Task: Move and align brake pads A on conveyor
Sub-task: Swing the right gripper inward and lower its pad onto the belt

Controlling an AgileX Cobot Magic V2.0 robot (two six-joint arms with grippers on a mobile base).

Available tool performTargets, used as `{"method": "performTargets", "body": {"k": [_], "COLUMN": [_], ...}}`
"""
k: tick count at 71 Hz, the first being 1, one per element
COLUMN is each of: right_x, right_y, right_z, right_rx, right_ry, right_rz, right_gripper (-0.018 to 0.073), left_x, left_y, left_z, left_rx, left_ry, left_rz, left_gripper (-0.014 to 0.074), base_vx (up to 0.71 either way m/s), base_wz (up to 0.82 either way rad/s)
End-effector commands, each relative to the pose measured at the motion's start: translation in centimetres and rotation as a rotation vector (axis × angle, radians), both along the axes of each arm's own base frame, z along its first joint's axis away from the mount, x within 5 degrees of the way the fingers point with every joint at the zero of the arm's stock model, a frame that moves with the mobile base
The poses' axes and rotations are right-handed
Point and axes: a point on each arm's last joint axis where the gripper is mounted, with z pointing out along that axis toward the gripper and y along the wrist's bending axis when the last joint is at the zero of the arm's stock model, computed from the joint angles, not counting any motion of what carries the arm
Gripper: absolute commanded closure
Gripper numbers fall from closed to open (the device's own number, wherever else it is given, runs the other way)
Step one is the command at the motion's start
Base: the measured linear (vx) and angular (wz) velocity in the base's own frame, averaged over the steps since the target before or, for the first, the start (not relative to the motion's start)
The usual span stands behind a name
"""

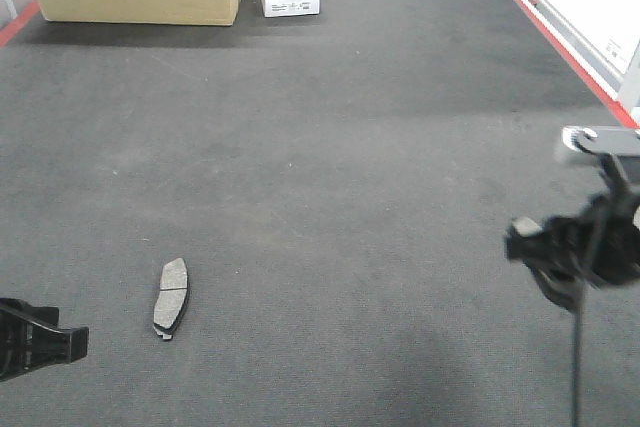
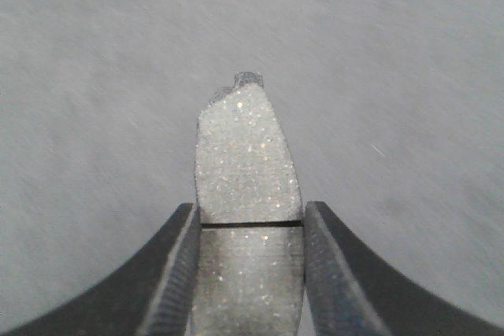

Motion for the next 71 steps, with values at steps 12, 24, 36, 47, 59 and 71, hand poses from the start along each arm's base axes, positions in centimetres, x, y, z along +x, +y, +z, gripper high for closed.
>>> {"method": "performTargets", "body": {"k": [12, 24, 36, 47, 59, 71], "right_x": [5.9, 8.6, 10.2, 10.8, 11.1, 11.3], "right_y": [3.8, 6.9, 7.4, 7.5, 7.6, 7.7], "right_z": [0.2, -2.4, -5.2, -6.7, -7.4, -8.2], "right_rx": [0.036, 0.042, 0.082, 0.098, 0.099, 0.094], "right_ry": [-0.047, 0.052, 0.129, 0.157, 0.155, 0.176], "right_rz": [0.120, 0.119, 0.006, -0.035, -0.040, -0.042], "right_gripper": [0.0480, 0.0477, 0.0474, 0.0469, 0.0469, 0.0463], "left_x": [0.3, 0.3, 0.3, 0.3, 0.3, 0.3], "left_y": [-0.1, -0.1, -0.1, -0.1, -0.1, -0.1], "left_z": [1.3, 1.3, 1.3, 1.3, 1.3, 1.3], "left_rx": [-0.032, -0.032, -0.032, -0.032, -0.032, -0.032], "left_ry": [-0.078, -0.078, -0.078, -0.078, -0.078, -0.078], "left_rz": [-0.006, -0.006, -0.006, -0.006, -0.006, -0.006], "left_gripper": [0.0602, 0.0602, 0.0602, 0.0602, 0.0602, 0.0602], "base_vx": [0.00, 0.00, 0.00, 0.00, 0.00, 0.00], "base_wz": [0.00, 0.00, 0.00, 0.00, 0.00, 0.00]}}
